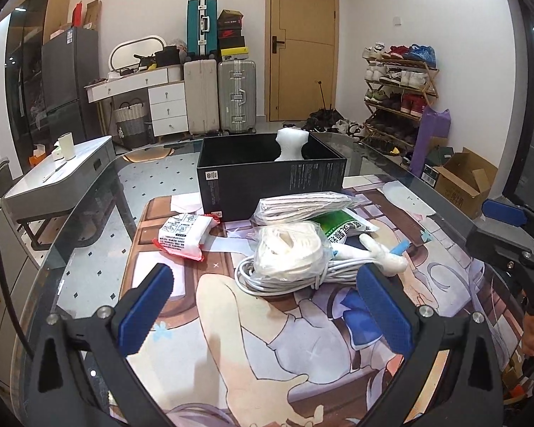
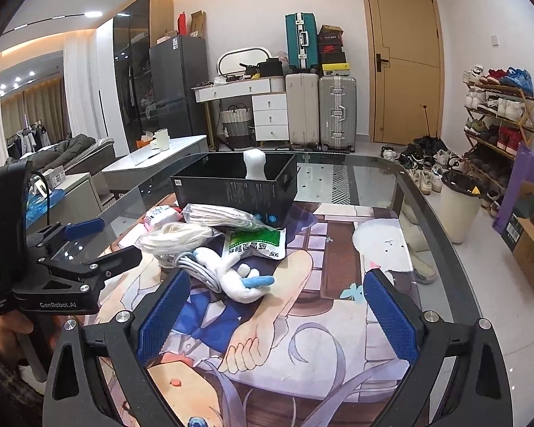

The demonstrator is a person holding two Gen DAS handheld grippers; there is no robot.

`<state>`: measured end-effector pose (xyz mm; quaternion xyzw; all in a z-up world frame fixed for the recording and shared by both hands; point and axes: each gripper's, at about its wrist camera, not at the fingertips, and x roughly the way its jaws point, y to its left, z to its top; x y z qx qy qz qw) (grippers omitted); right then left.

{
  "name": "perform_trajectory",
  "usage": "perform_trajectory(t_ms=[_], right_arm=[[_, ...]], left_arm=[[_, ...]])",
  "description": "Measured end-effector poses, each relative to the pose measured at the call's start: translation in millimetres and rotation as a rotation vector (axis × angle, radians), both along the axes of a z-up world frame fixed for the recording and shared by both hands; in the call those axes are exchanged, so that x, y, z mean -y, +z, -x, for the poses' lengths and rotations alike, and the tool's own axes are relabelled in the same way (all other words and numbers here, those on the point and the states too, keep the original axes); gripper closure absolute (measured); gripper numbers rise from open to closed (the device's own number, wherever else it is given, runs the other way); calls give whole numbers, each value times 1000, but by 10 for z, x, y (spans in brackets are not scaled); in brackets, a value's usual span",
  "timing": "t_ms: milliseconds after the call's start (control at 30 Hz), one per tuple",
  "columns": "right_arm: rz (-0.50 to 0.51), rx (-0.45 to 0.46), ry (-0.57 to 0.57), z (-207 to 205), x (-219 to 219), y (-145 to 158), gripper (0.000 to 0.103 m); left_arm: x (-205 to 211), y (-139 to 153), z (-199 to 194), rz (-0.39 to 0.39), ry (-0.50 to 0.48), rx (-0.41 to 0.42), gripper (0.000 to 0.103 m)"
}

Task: Organize soft objects
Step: 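Withdraw both open grippers from the box back over the table items, then close the right gripper on the white plush toy while the left gripper reaches the bagged white cables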

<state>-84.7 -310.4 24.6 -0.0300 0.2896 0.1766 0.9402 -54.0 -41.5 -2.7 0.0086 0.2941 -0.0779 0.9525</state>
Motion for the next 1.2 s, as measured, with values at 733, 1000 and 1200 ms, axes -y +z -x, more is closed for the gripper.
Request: perform_trajectory(t_ms=[733,1000,1200], right_arm=[[135,-77,110,-443,-359,-228,4],[186,-138,160,-588,-521,-408,12],[201,-204,171,-692,-562,-588,28]], left_arm=[[53,-89,-278,-6,-17,-78,0],[79,-126,-392,-10,-31,-124,0],[106,-148,-476,-10,-37,-139,0]])
